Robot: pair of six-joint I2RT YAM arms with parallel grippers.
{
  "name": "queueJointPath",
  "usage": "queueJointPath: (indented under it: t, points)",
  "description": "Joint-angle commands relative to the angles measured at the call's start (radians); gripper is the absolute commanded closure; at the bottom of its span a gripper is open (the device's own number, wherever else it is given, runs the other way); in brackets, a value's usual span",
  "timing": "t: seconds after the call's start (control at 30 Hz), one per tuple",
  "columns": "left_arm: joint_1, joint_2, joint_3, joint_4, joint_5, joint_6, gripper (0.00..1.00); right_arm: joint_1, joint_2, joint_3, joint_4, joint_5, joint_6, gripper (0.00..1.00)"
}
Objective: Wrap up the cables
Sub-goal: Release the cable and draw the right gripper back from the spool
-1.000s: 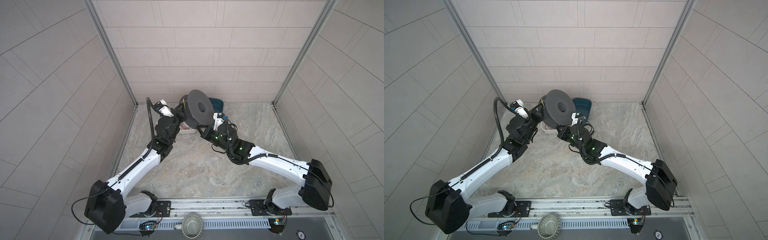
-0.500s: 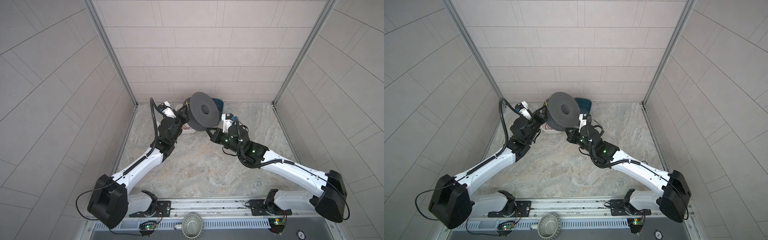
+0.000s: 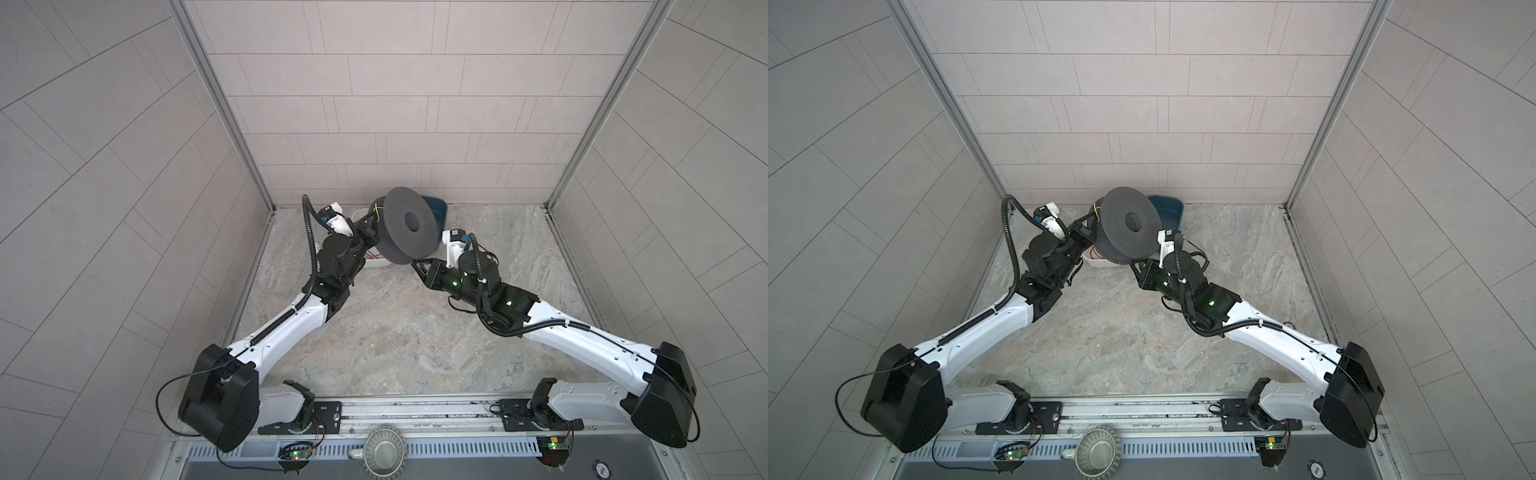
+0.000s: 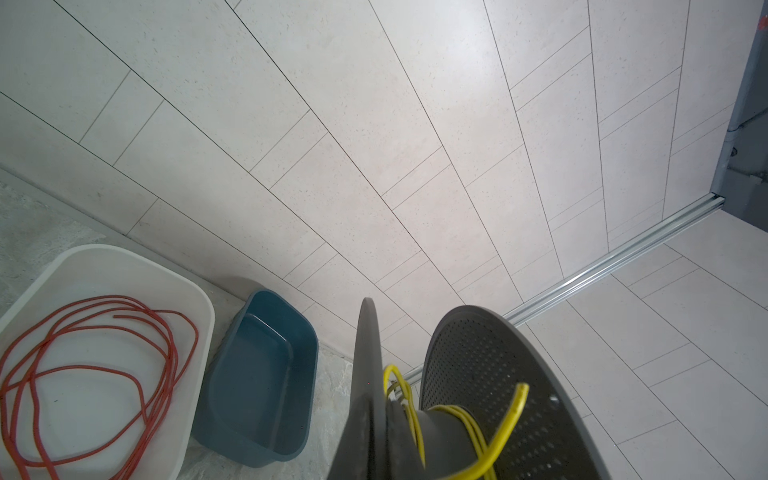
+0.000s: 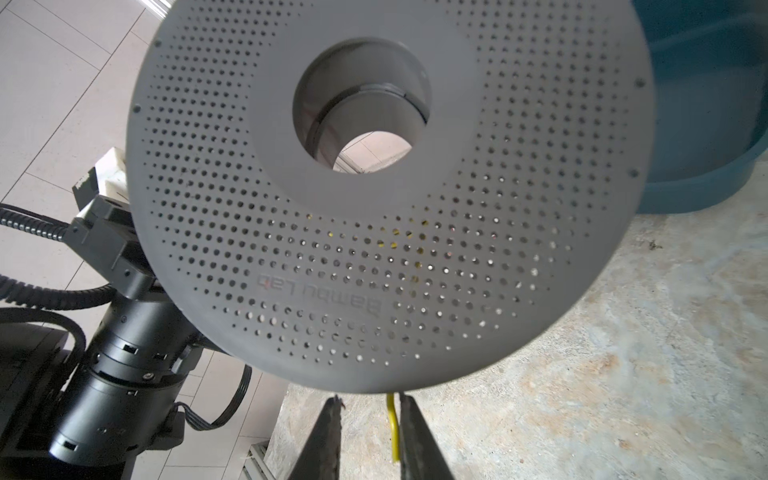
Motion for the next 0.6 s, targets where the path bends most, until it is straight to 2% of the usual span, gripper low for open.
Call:
queueJointPath:
  t: [0.0,0.17,0.43,0.57]
  points:
    - [0.023,-0.015,0.04,0.108,0.03,-0.034,1.0,-0.015,-0.06,-0.011,-0.016,-0.015,-0.033,0.68]
    - [0.032,-0.016,0.041,0.109,0.04,-0.036,1.0,-0.049,-0.087,-0.021,-0.026,-0.062,-0.042,0.61]
    - [0.044,-0.016,0.048,0.108,0.059,-0.047,1.0,-0.075,-0.085,-0.023,-0.026,-0.097,-0.045,0.6]
    - [0.061,-0.022,0.049,0.101,0.089,-0.052,1.0,-0.133,-0.11,-0.028,-0.041,-0.136,-0.044,0.58]
